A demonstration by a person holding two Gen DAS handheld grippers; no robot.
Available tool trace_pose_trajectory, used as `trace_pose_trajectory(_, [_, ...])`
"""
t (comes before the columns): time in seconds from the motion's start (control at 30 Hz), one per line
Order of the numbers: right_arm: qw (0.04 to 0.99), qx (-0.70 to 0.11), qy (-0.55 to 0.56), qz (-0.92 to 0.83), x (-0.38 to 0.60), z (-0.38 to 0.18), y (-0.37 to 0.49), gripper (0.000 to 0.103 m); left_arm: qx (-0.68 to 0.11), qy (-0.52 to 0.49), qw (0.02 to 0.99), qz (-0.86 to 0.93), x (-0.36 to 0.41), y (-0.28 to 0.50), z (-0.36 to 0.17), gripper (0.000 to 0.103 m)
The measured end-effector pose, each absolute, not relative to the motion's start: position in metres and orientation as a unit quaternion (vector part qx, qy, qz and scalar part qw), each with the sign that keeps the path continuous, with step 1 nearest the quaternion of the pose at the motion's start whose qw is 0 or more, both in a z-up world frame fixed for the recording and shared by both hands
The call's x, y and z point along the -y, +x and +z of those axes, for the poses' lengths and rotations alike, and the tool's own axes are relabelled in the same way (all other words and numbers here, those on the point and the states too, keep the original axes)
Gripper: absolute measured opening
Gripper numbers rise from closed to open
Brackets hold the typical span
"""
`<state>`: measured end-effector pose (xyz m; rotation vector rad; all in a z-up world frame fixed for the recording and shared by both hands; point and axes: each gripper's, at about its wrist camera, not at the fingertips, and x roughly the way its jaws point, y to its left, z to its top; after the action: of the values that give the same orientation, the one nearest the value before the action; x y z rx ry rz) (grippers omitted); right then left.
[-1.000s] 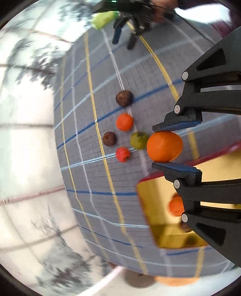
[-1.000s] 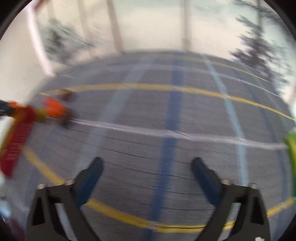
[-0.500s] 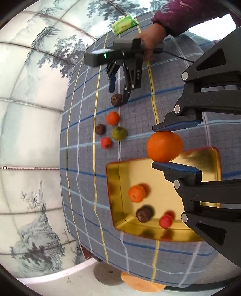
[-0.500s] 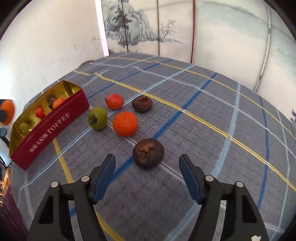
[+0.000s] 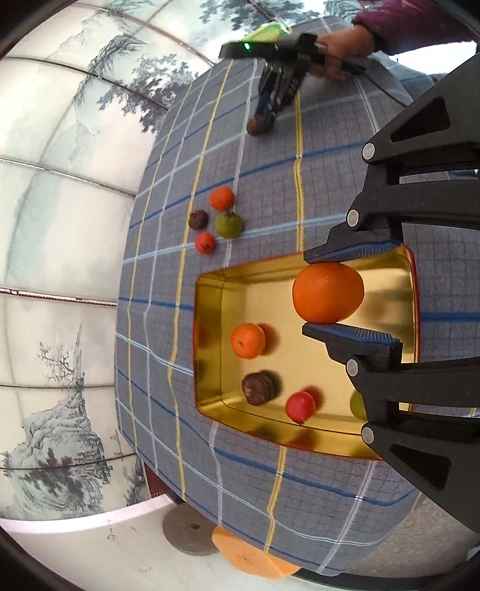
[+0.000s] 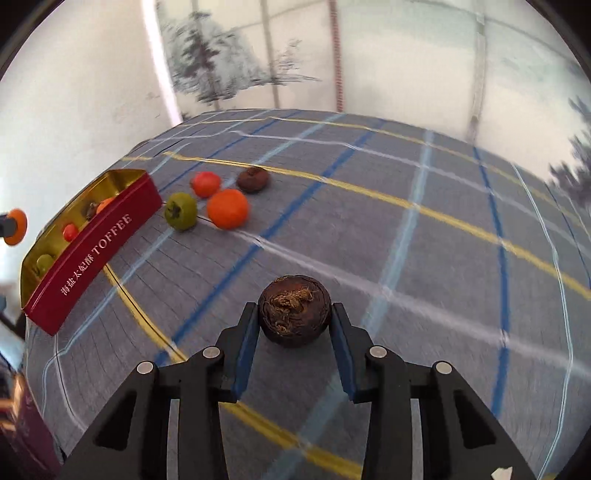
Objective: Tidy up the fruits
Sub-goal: 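Carry the mandarin over the tin while the right gripper grasps a brown wrinkled fruit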
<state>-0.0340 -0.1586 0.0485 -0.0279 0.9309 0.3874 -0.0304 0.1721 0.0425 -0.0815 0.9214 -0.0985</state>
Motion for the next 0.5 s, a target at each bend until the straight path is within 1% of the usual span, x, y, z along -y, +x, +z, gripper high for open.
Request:
trace_pose_trajectory(0.17, [0.872, -0.46, 0.022, 0.167, 0.176, 0.044, -0.029, 0.036, -0.453, -0.047, 0.889, -0.045, -0.179, -0.029, 0.028, 0.033])
trace_pose_trajectory(0.5, [0.874, -0.46, -0.001, 0.158, 0.167, 0.044, -0.03, 0.036, -0.454, -0.018, 0.89, -0.033, -0.175, -0.026, 0.006, 0.033])
